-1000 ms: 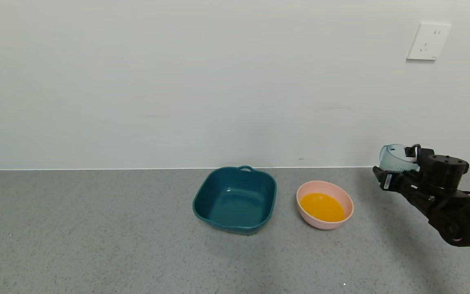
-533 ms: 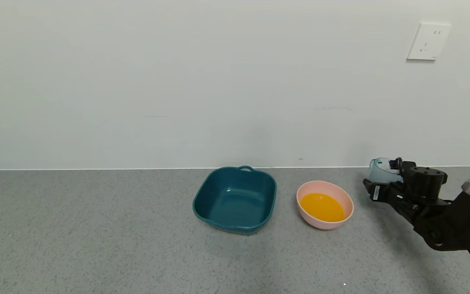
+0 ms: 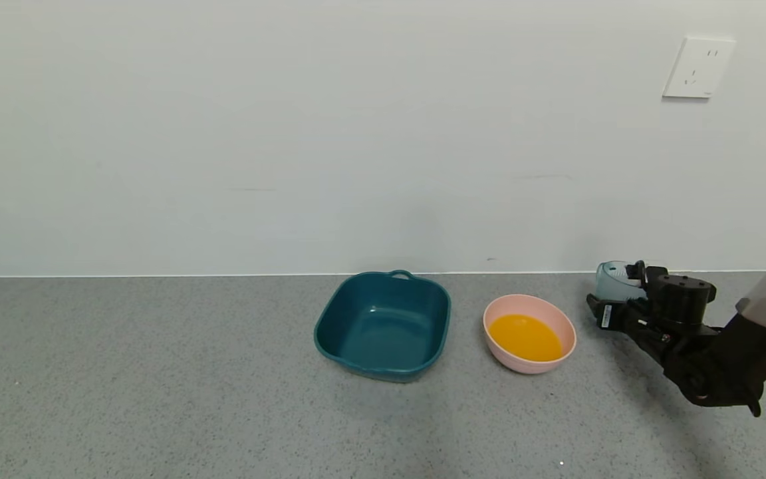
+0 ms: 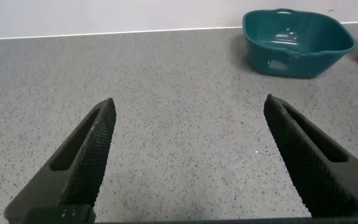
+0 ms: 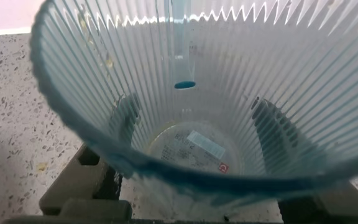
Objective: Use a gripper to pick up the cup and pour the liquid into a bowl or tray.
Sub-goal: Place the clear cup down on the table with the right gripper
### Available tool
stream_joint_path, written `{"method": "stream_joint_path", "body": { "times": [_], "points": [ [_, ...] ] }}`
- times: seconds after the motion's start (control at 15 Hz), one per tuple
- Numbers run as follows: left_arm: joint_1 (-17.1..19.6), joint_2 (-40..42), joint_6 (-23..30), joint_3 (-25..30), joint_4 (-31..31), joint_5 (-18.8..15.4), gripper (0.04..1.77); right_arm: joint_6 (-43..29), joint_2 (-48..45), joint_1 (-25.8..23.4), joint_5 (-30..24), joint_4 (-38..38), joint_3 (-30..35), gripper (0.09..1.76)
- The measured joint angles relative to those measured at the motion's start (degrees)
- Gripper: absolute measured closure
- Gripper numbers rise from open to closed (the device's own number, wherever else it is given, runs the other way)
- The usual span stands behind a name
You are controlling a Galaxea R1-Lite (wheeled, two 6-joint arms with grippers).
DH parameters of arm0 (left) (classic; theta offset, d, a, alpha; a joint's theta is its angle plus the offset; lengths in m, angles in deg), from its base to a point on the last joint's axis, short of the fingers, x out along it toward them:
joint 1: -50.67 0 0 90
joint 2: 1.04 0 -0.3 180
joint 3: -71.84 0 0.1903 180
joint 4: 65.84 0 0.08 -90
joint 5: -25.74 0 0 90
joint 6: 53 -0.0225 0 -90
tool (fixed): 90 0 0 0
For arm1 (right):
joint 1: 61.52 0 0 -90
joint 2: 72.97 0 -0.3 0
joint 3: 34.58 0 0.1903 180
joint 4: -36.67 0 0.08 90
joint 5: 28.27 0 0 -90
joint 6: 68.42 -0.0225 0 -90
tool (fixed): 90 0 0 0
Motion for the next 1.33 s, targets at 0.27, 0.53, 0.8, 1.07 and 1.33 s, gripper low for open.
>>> {"method": "stream_joint_path", "body": {
  "times": [0.27, 0.53, 0.8, 1.07, 1.33],
  "points": [
    [0.00, 0.00, 0.00, 0.00, 0.00, 0.00, 0.09, 0.22, 0.83, -0.02, 0.11, 0.11, -0.76, 0.50],
    [0.00, 0.00, 0.00, 0.00, 0.00, 0.00, 0.09, 0.28, 1.13, 0.02, 0.20, 0.15, -0.85, 0.50],
    [0.00, 0.00, 0.00, 0.00, 0.00, 0.00, 0.09, 0.28, 1.18, 0.07, 0.15, 0.17, -0.67, 0.38],
    [0.00, 0.00, 0.00, 0.00, 0.00, 0.00, 0.09, 0.30, 1.11, 0.02, 0.11, 0.11, -0.52, 0.29],
    [0.00, 0.00, 0.00, 0.00, 0.00, 0.00, 0.09, 0.38, 0.09, -0.30, -0.27, -0.22, 0.05, 0.23]
  ]
}}
